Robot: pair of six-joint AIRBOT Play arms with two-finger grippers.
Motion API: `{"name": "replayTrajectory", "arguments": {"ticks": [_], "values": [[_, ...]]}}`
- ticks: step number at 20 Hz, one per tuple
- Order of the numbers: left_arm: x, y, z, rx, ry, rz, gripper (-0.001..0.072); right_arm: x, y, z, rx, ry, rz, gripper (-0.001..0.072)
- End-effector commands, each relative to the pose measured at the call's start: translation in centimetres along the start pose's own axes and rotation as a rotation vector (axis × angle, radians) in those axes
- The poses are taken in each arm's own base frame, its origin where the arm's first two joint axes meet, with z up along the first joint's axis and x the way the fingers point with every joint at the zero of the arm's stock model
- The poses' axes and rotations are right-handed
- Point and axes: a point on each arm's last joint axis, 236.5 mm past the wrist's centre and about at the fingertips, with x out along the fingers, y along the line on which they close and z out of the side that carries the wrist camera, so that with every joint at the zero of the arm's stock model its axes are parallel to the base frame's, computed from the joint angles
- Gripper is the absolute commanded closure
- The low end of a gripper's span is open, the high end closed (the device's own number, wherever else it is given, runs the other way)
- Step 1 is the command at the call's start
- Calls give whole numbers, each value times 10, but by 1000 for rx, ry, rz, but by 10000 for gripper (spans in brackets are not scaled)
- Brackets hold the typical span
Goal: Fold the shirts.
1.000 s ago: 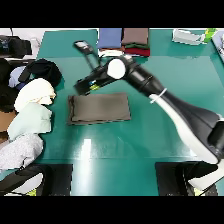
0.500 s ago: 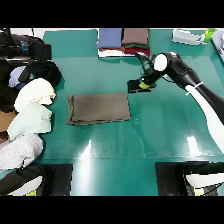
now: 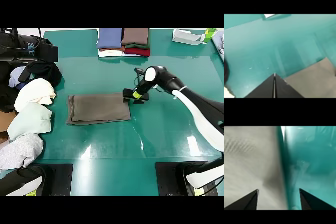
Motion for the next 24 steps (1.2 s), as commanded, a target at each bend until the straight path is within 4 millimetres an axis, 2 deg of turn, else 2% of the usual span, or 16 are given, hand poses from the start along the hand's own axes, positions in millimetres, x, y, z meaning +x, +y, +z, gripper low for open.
{"name": "replayTrajectory", "arguments": {"ticks": [1, 3, 4, 6, 7, 9, 11, 13, 15, 17, 19, 21, 23, 24], "values": [[0, -1, -8, 1, 36, -2, 687, 30, 14, -11, 6, 71, 6, 128], [0, -1, -10, 1, 43, -2, 687, 38, 14, -15, 2, 89, -2, 146], [0, -1, -10, 0, 41, -3, 687, 39, 16, -15, -5, 86, 0, 231], [0, -4, -10, -7, 41, -17, 687, 38, 22, -10, -46, 51, 15, 586], [-1, -9, -10, -16, 41, -36, 687, 34, 25, -5, -67, 28, 22, 695], [-1, -22, -10, -10, 41, -70, 688, 13, 23, 13, -72, -43, 43, 695], [-2, -45, -7, 24, 27, -113, 688, -26, 1, 43, -50, -152, 29, 695], [-4, -66, -4, 52, 7, -155, 688, -81, -44, 74, 12, -269, -3, 695], [-6, -78, -2, 67, -7, -179, 688, -136, -106, 92, 88, -359, -61, 695], [-6, -79, -2, 58, -7, -181, 687, -192, -178, 97, 188, -449, -138, 695], [-6, -79, 1, 58, -17, -180, 687, -242, -249, 91, 295, -533, -199, 695], [-6, -79, 5, 55, -34, -181, 687, -284, -319, 71, 451, -602, -244, 695], [-6, -80, 10, 53, -57, -182, 687, -310, -379, 42, 607, -634, -282, 695], [-6, -80, 13, 51, -68, -182, 687, -316, -402, 26, 674, -632, -297, 695]]}}
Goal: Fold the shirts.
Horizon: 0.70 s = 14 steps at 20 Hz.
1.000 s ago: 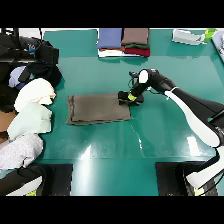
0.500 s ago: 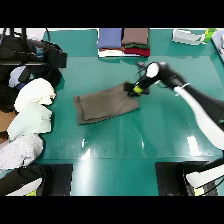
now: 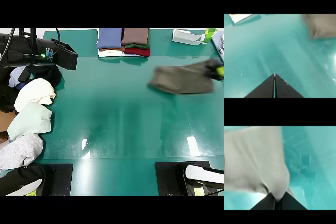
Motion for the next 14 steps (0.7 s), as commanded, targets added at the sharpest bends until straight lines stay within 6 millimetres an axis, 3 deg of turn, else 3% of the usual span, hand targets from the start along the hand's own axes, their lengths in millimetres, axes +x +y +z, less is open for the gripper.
{"name": "replayTrajectory", "arguments": {"ticks": [1, 3, 9, 14], "values": [[-1, -1, 10, -3, -42, -3, 687, -31, -118, 15, 218, -36, -138, 695], [-1, -1, 10, -3, -43, -3, 687, -33, -157, 2, 296, -6, -183, 695], [0, -1, 9, -1, -38, -3, 687, -28, -236, -71, 341, 126, -392, 696], [0, -1, 7, -1, -30, -3, 687, -46, -274, -82, 332, 116, -521, 696]]}}
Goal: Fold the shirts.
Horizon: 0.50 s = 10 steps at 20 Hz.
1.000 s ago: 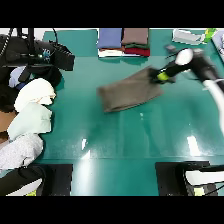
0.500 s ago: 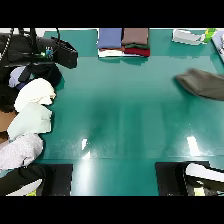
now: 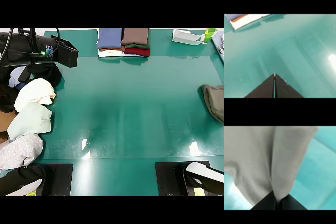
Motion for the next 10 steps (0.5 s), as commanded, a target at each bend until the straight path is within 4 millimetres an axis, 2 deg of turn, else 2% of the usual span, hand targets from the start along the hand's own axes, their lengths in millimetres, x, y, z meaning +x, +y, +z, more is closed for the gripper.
{"name": "replayTrajectory", "arguments": {"ticks": [1, 2, 3, 4, 5, 7, 9, 10], "values": [[0, 0, -1, 1, 3, 0, 687, 1, -38, 0, -4, -10, -117, 696], [0, 0, -1, 1, 3, 0, 686, 1, -43, 1, -11, -13, -136, 692], [0, 0, -1, 2, 3, 0, 687, 1, -43, 2, -12, -18, -134, 572], [0, 0, -1, 3, 3, 0, 687, 1, -41, 3, -11, -23, -126, 309], [0, 0, -1, 3, 3, 0, 686, 1, -37, 4, -12, -29, -116, 174], [0, 0, -1, 3, 2, 0, 686, -7, -9, 3, -18, -48, -30, 177], [0, 0, -1, 3, 3, 0, 687, -26, 39, 5, -57, -108, 94, 180], [0, 0, -1, 3, 3, 0, 686, -42, 70, 1, -99, -139, 168, 180]]}}
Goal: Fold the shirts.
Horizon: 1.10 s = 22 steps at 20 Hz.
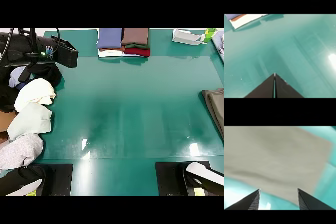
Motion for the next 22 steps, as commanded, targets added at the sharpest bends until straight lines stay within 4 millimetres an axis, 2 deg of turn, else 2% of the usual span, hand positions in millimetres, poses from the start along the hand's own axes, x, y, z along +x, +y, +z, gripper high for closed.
{"name": "replayTrajectory", "arguments": {"ticks": [1, 3, 6, 8, 9, 11, 12, 13, 14, 15, 22], "values": [[0, 0, 0, 2, -1, -1, 686, -39, 92, -3, -86, -88, 236, 181], [0, 0, 0, 2, 0, -1, 686, -72, 162, -26, -207, -115, 390, 181], [0, 0, 3, 13, -11, 0, 686, -108, 252, -89, -446, -107, 556, 182], [-1, 1, 10, 16, -41, 7, 686, -119, 293, -137, -603, -76, 610, 182], [-1, 1, 10, 15, -43, 6, 686, -121, 307, -159, -663, -54, 628, 188], [0, 2, 8, 17, -34, 9, 686, -123, 327, -199, -768, -12, 649, 286], [-1, 2, 9, 17, -39, 9, 686, -124, 335, -214, -807, 0, 659, 286], [-1, 2, 12, 17, -50, 9, 686, -125, 340, -225, -834, 8, 665, 343], [-1, 2, 14, 17, -57, 9, 686, -125, 343, -234, -856, 17, 669, 535], [-1, 2, 14, 17, -58, 9, 686, -126, 345, -240, -872, 21, 672, 692], [-1, 2, 14, 17, -58, 9, 686, -127, 344, -246, -884, 33, 671, 694]]}}
